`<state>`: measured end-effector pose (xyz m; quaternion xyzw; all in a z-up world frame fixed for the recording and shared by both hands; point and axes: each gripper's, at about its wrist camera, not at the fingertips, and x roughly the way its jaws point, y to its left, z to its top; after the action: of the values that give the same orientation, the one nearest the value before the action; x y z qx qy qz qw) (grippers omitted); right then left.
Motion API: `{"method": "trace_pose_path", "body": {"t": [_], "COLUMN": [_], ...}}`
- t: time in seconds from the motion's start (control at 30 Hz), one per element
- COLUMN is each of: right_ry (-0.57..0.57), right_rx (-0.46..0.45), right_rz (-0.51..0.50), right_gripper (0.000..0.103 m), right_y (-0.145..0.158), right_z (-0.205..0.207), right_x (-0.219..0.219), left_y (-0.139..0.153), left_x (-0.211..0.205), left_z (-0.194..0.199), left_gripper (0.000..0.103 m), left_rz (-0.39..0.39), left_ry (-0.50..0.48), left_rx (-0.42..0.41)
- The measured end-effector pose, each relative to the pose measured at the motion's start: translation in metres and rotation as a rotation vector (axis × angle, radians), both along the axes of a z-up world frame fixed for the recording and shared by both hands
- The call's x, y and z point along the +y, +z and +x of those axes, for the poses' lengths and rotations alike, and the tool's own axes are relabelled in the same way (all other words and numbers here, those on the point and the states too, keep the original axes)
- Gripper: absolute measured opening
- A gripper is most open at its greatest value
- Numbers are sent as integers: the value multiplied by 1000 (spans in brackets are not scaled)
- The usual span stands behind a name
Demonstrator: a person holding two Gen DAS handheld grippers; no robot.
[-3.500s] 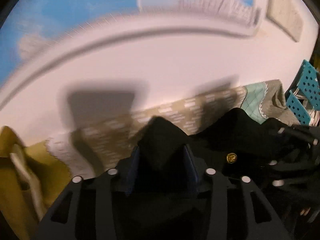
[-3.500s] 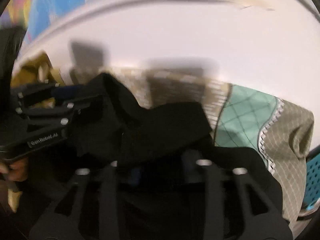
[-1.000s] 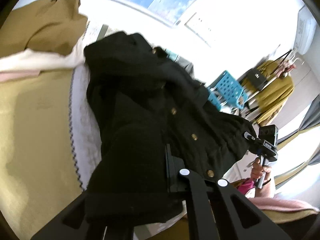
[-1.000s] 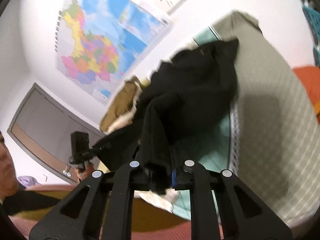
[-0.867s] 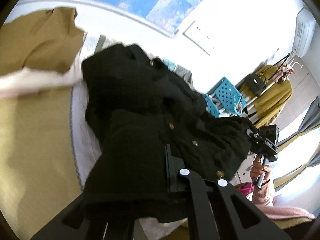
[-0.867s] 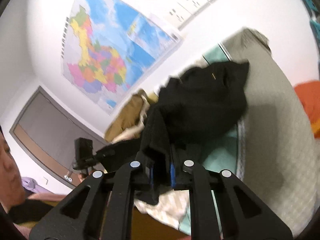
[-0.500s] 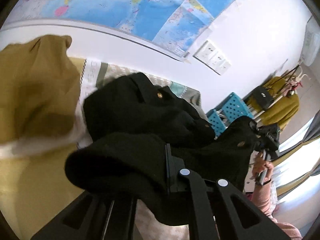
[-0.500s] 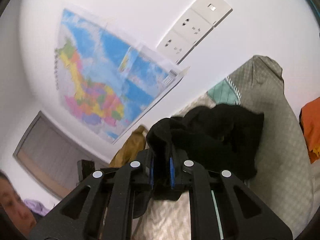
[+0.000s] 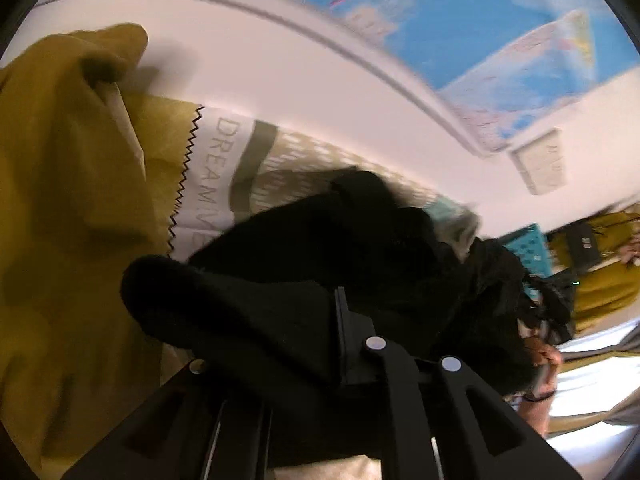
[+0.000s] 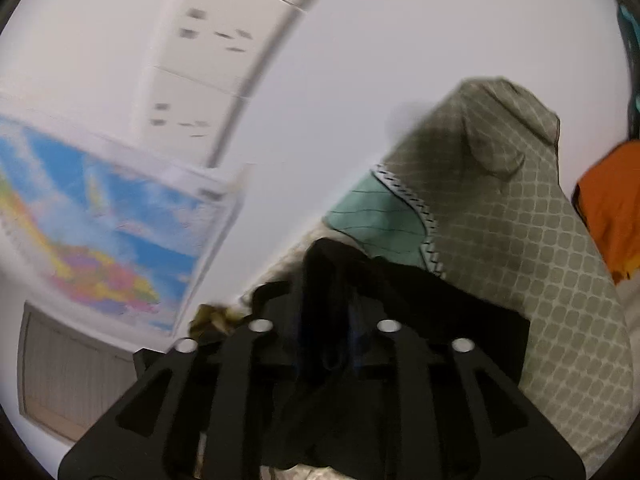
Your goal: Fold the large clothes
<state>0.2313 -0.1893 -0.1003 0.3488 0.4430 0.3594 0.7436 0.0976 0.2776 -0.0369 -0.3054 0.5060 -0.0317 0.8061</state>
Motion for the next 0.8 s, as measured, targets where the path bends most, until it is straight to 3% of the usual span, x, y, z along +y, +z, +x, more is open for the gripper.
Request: {"method": "trace_pose_path", "body": {"t": [0.07,0.13,0.27,0.3,0.4,0.53,0.57,0.6,0.63,0.67,0.7,0.77,0.8], "right_ry": [0,-15,-18,8,119,265,295,314,319,302,294,270,258], "right_rx": [-24,-59,-182,-236,-384,-510,-515,-511,-511,-526,-529,-505,-492], "right_rz": [-48,-53,-130,-156,-274,-486,-537,-575,-603,-669,-691,-665,-637], "right_gripper": [35,62,72,72,80,81,81,79,68,43,34,2,2], "right_y": [-1,2,19,26,35,22,13,4,-1,-10,-15,-19,-18], "right_z": [3,0,-24,-36,-71,-100,-101,-99,-98,-93,-89,-79,-74], "right_x": [7,6,8,14,49,110,127,142,150,161,164,159,155], "left_y": [-11,-16,-16,-14,-6,15,21,25,31,40,46,53,55], "left_x": [-1,0,3,3,6,5,2,-2,-7,-13,-17,-23,-25], "left_z": [12,16,13,11,2,-10,-14,-15,-18,-23,-26,-31,-33], "left_gripper": [9,10,12,16,45,59,59,59,59,59,60,62,62], "left_rz": [-5,-7,-40,-46,-87,-199,-188,-162,-119,-60,-25,14,28], "left_ry": [-3,1,8,9,17,37,40,37,32,32,27,12,6], "left_rx": [43,57,38,26,-36,-144,-159,-162,-170,-185,-197,-215,-221]}}
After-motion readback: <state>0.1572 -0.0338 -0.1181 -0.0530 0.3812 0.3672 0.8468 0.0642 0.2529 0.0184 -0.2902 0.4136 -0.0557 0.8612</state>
